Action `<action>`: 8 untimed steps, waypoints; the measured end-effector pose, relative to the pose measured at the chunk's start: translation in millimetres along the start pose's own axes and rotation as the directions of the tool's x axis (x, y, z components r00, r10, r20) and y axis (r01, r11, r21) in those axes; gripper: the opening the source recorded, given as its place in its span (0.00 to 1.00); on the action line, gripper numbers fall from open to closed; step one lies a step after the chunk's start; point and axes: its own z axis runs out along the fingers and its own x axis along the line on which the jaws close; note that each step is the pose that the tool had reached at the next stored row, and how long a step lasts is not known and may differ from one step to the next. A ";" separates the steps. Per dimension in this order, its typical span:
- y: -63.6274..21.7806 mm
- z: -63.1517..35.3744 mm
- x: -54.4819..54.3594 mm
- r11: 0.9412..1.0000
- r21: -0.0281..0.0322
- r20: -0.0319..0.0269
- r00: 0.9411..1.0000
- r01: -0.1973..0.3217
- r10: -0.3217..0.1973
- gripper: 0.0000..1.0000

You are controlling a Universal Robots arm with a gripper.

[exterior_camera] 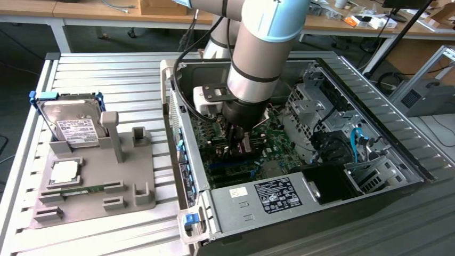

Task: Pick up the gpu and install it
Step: 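Insert the gpu into the slot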

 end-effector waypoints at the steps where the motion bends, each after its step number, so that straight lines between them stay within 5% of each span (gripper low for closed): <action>1: 0.0 0.0 0.0 1.000 0.000 0.000 1.000 0.000 0.000 0.27; 8: 0.0 -1.9 -0.1 1.000 0.000 0.001 1.000 0.000 0.000 0.27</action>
